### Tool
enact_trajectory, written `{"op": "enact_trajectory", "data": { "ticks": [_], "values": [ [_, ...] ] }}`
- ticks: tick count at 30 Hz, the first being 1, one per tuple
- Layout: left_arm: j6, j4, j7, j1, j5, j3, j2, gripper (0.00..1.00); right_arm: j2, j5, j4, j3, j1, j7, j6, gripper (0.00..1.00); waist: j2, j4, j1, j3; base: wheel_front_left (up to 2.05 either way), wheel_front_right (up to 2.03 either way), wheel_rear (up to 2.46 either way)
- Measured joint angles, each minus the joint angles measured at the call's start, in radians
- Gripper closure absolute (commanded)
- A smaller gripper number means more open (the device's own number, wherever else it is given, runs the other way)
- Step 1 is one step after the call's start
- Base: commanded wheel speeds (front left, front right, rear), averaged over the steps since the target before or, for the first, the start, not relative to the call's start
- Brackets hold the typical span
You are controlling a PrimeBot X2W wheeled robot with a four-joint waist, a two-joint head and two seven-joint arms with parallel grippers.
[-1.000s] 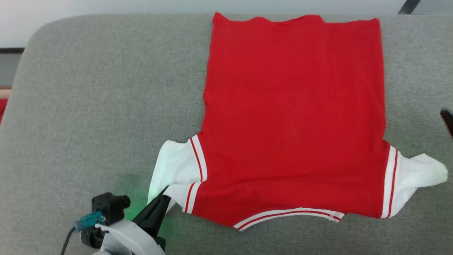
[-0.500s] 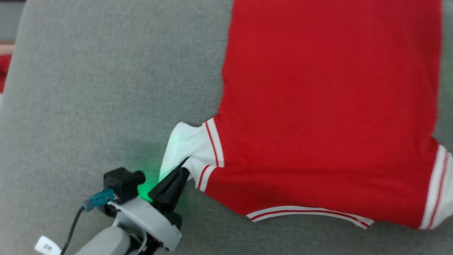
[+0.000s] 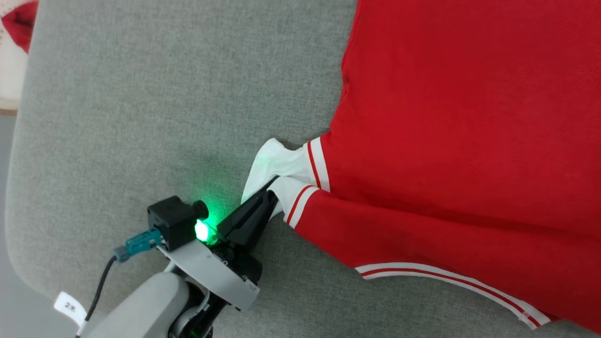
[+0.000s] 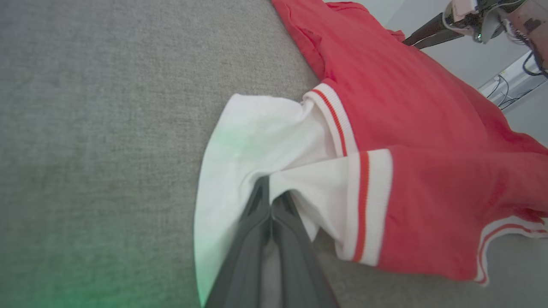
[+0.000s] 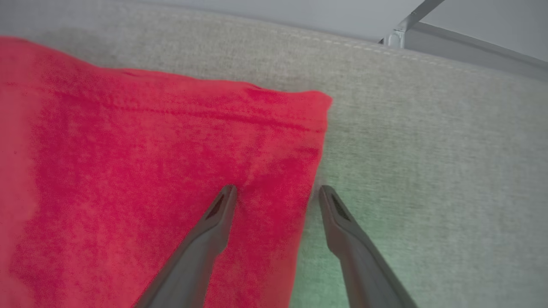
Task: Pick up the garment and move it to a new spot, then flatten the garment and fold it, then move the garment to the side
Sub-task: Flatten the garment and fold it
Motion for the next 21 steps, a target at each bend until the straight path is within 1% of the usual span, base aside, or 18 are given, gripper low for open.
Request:
{"op": "enact_trajectory", "data": {
  "ticks": [2, 7, 8, 10, 13, 21],
  "values": [
    [-0.008, -0.001, -0.007, -0.003, 0.001, 0.003, -0.005, 1.00, 0.000, -0.012, 0.007, 0.028, -0.008, 0.009, 0.000, 0.00, 0.0000, 0.009, 0.0001, 0.021, 0.00, 0.00, 0.00],
    [-0.018, 0.000, -0.013, -0.012, 0.003, 0.007, -0.011, 1.00, -0.014, -0.009, 0.021, 0.040, -0.035, 0.029, -0.001, 0.00, 0.0000, 0.019, 0.0000, 0.048, 0.00, 0.00, 0.00],
    [-0.019, 0.000, -0.013, -0.013, 0.003, 0.008, -0.011, 1.00, -0.014, -0.008, 0.022, 0.040, -0.034, 0.029, -0.001, 0.51, 0.0000, 0.018, 0.0000, 0.047, 0.00, 0.00, 0.00],
    [-0.021, 0.002, -0.013, -0.013, 0.004, 0.010, -0.011, 1.00, -0.016, 0.003, 0.024, 0.042, -0.034, 0.030, -0.001, 1.00, 0.0000, 0.014, 0.0001, 0.044, 0.00, 0.00, 0.00],
    [-0.022, 0.006, -0.013, -0.014, 0.005, 0.010, -0.010, 1.00, -0.019, 0.009, 0.026, 0.044, -0.029, 0.026, 0.000, 1.00, 0.0000, 0.007, 0.0000, 0.040, 0.00, 0.00, 0.00],
    [-0.025, 0.021, -0.016, -0.019, 0.004, 0.010, -0.010, 1.00, -0.017, 0.020, 0.029, 0.031, -0.003, -0.028, 0.000, 1.00, 0.0000, -0.003, 0.0000, 0.027, 0.00, 0.00, 0.00]
  ]
}}
